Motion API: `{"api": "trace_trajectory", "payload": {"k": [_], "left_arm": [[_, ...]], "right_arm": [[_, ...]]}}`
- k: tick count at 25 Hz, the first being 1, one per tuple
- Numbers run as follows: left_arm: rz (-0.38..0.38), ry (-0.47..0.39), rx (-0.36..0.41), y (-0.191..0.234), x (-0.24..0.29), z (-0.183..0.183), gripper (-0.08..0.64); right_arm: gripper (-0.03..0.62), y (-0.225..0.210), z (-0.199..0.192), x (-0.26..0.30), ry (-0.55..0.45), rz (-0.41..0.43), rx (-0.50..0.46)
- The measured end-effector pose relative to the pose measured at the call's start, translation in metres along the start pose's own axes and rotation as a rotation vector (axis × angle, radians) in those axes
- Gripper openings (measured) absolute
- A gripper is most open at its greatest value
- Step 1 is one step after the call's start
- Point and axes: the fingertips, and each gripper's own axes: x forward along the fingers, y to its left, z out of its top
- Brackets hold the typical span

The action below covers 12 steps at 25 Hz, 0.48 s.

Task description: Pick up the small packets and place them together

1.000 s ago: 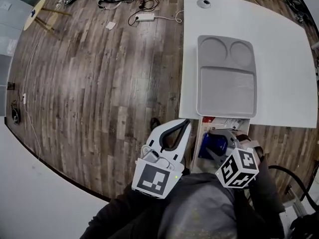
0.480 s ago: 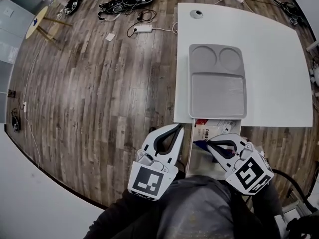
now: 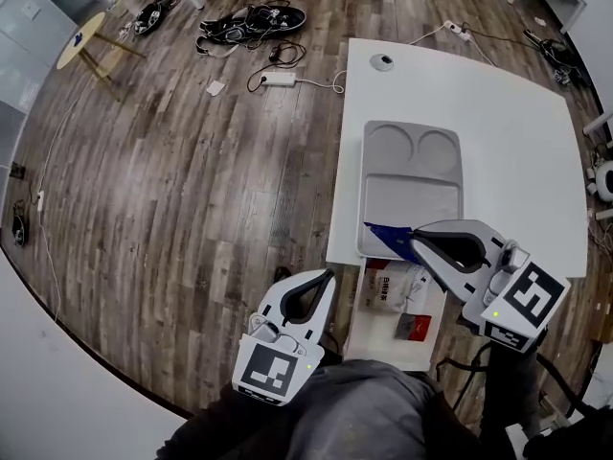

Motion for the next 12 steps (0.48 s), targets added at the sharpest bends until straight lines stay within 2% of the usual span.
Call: {"api": "trace_trajectory", "payload": {"k": [6,12], "left_arm": [[0.026,0.006,-0.011,0.011,-0.003,-0.002,-0.012],[0.044,0.015,-0.019,0.02,-0.001,-0.004,-0.012]], "right_arm": [[0.008,-0.036,-0.009,0.017,0.0,0.005,0.099],[0.008,-0.081,-0.043,0.039,0.109,-0.109,0.065]]}}
